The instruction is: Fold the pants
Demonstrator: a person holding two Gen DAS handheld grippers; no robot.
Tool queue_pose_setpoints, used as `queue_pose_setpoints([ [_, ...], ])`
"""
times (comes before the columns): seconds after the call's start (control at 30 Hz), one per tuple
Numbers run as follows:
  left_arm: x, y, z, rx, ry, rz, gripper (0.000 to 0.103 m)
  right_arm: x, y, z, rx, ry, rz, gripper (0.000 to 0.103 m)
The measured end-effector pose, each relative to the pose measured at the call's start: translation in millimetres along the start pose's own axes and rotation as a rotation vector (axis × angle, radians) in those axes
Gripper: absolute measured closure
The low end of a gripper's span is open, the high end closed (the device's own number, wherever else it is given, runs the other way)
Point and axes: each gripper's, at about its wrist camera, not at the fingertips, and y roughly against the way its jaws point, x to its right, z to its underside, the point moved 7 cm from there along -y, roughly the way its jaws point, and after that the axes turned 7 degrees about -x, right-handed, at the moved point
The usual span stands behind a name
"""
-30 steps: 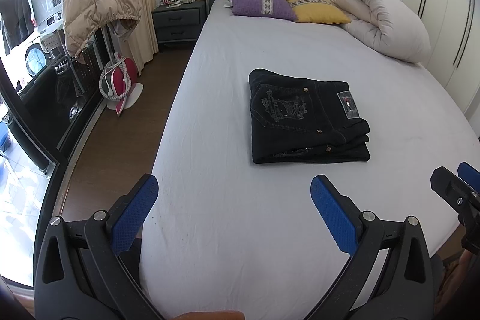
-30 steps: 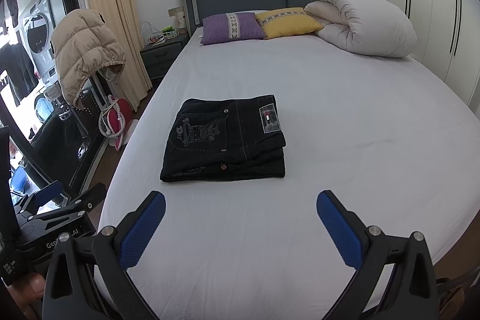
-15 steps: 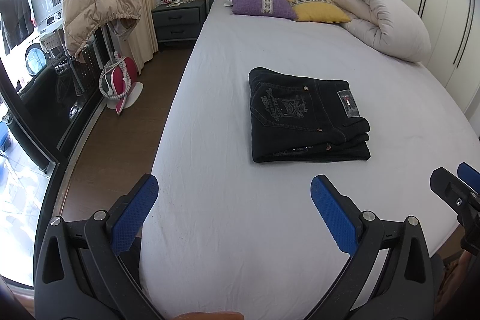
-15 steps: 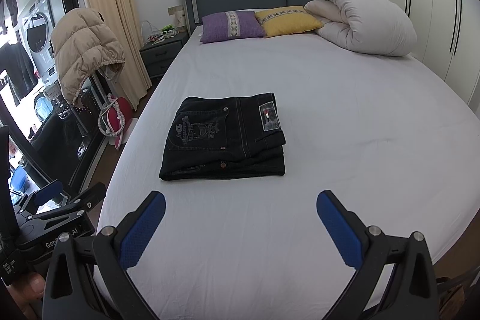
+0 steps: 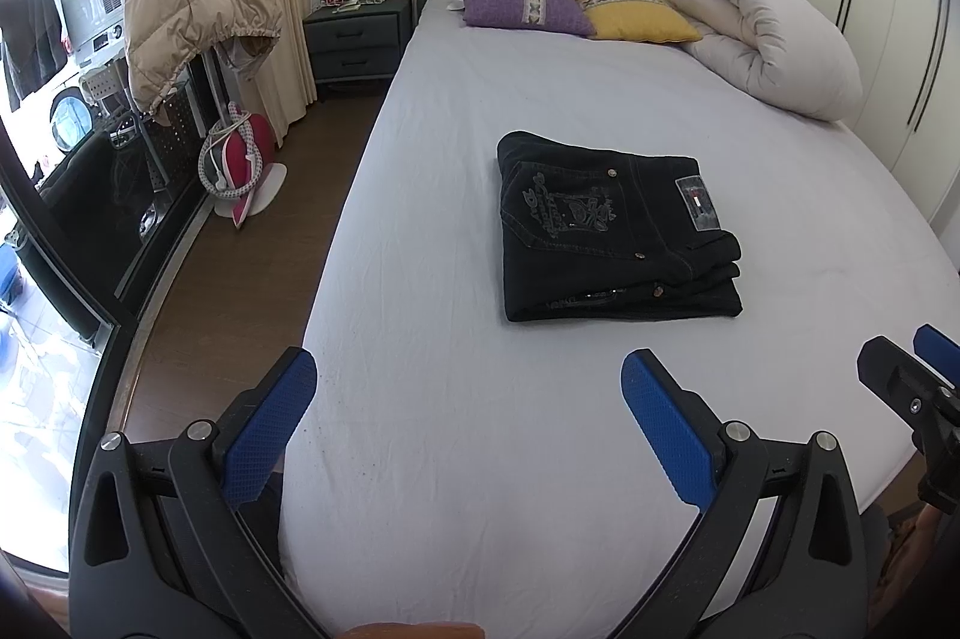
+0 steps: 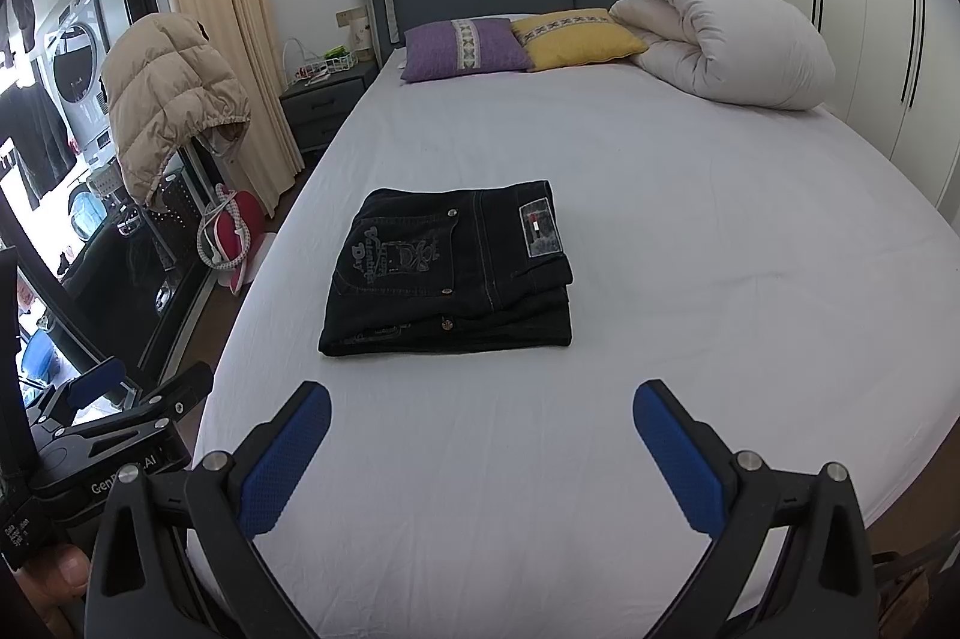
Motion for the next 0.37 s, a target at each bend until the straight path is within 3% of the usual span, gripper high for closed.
queue_pose_setpoints([
  [0.37, -4.3, -5.2, 7.4, -0.007, -0.007, 0.006, 0.000, 1.8, -4.7, 3.4, -0.009, -0.002, -0.005, 0.000],
])
